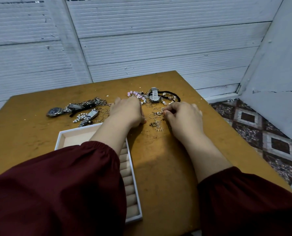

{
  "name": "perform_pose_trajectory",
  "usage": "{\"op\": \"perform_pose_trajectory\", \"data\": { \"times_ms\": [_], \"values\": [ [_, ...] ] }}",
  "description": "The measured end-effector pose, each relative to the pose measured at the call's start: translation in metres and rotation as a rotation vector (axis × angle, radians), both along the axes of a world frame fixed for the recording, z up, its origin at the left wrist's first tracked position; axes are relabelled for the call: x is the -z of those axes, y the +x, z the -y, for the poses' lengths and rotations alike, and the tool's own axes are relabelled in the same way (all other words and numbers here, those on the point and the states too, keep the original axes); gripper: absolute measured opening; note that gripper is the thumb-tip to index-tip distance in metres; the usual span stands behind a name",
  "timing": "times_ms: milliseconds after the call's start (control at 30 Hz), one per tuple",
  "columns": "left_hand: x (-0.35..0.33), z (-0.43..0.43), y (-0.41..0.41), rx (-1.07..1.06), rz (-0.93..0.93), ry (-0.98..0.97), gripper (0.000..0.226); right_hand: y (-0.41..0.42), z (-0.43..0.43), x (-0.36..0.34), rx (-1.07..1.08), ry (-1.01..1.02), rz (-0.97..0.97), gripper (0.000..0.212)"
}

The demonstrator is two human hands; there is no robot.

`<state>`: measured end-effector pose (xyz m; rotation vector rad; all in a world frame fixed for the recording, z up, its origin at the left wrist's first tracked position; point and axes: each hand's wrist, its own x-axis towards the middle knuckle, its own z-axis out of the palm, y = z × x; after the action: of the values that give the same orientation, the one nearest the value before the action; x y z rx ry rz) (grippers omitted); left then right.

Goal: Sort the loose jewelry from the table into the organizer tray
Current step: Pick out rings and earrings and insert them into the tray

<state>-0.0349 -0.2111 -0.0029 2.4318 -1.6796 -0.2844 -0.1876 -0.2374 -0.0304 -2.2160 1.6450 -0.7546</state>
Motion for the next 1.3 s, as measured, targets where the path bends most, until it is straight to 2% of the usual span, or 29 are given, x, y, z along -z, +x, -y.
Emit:
{"op": "perform_pose_trajectory", "data": {
  "times_ms": [133, 267, 500, 633, 700, 800, 933, 1067, 1167, 1300],
  "values": [
    [0.003, 0.015, 0.006, 0.0, -0.019, 0.125, 0.04, 0.001, 0.0, 0.001, -0.001, -0.007, -0.007, 0.019],
    [0.001, 0.018, 0.008, 0.072, -0.001, 0.185, 0.033, 0.002, 0.001, 0.0, -0.01, -0.006, -0.04, 0.02],
    [-0.006, -0.003, -0.016, 0.236, 0.509, 0.016, 0.038, 0.003, 0.001, 0.001, -0.013, -0.009, -0.076, 0.02],
    [-0.006, -0.007, -0.018, 0.306, 0.62, -0.085, 0.029, 0.002, 0.0, 0.0, -0.033, -0.017, -0.096, 0.018],
    [-0.006, -0.009, -0.016, 0.3, 0.588, -0.12, 0.023, 0.002, 0.0, 0.0, -0.042, -0.024, -0.109, 0.017],
    [-0.002, -0.01, -0.011, 0.239, 0.51, -0.181, 0.025, 0.004, 0.0, 0.0, -0.041, -0.029, -0.131, 0.018],
    [0.004, -0.013, -0.009, 0.136, 0.392, -0.277, 0.023, 0.009, -0.003, -0.003, -0.007, -0.034, -0.152, 0.027],
    [0.002, -0.018, -0.003, -0.044, 0.097, -0.377, 0.02, 0.014, -0.004, -0.013, 0.07, -0.06, -0.184, 0.032],
    [0.001, -0.019, 0.005, -0.08, -0.132, -0.393, 0.015, 0.019, -0.003, -0.019, 0.101, -0.015, -0.303, 0.042],
    [0.002, -0.02, 0.011, -0.063, -0.271, -0.425, 0.019, 0.025, -0.001, -0.025, 0.112, 0.033, -0.383, 0.05]
  ]
}}
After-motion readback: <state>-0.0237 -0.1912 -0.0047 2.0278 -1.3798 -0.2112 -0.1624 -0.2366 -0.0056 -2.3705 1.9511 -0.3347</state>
